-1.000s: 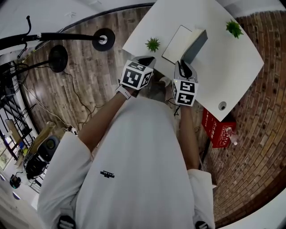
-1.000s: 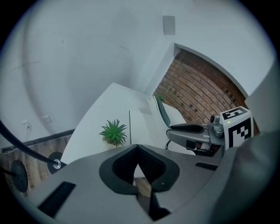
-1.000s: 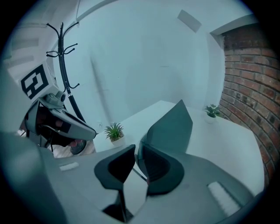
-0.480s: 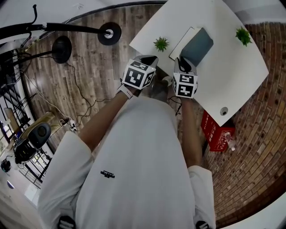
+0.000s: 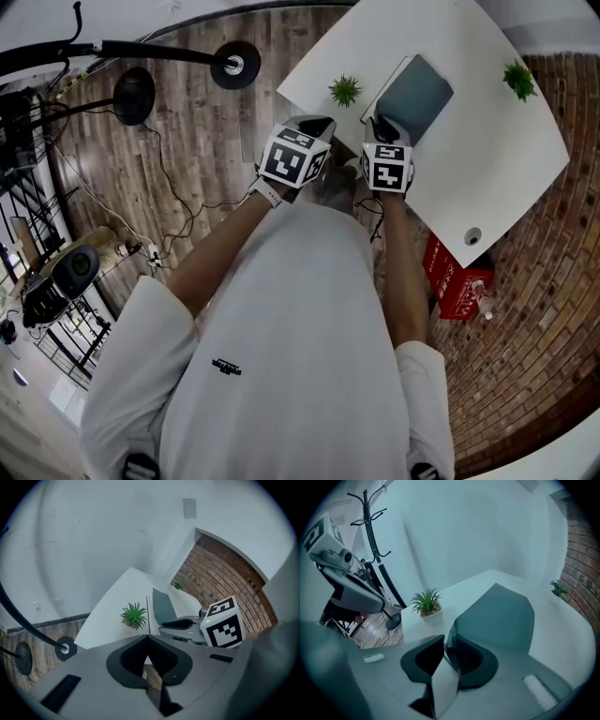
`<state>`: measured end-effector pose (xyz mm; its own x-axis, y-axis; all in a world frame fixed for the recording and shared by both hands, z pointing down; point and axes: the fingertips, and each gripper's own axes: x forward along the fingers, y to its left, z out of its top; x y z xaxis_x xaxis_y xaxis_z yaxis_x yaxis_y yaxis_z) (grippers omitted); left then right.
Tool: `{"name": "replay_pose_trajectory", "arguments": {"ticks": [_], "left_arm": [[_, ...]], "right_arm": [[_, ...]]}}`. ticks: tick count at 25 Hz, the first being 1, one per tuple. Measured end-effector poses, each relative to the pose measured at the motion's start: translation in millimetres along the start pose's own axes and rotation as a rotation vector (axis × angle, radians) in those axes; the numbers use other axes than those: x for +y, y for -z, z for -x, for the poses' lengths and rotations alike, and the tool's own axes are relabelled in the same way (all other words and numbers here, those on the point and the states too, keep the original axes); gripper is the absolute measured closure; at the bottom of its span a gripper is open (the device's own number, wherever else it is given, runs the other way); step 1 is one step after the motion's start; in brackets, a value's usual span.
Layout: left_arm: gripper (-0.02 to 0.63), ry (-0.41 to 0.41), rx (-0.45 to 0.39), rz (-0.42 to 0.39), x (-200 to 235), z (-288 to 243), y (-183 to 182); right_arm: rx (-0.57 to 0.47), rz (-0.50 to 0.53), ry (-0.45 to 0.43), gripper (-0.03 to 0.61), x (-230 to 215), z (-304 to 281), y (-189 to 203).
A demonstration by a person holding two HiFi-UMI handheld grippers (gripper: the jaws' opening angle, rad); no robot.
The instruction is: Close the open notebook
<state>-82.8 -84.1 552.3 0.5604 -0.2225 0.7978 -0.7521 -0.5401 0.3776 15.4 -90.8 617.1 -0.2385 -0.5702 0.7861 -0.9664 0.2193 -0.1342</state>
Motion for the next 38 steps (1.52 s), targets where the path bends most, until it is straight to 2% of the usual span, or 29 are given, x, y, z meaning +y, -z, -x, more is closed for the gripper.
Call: {"name": "replay_pose_trajectory", "arguments": {"ticks": [9,23,38], "left_arm": [[0.611,-0.003,0.001,0.005,0,2,1],[0.611,0.007,0.002,-0.012,-6,3,4],[0.611,0.037,-0.007,-0.048,-24,-1,-8]], "right_arm": [[0.031,0.016,-0.025,0.479,8,-5,7],[0.021,-0.002,-0.042,0.434,13,7,8],[-0.094,-0.068,-0.054,0.416,8,50,-15]]}}
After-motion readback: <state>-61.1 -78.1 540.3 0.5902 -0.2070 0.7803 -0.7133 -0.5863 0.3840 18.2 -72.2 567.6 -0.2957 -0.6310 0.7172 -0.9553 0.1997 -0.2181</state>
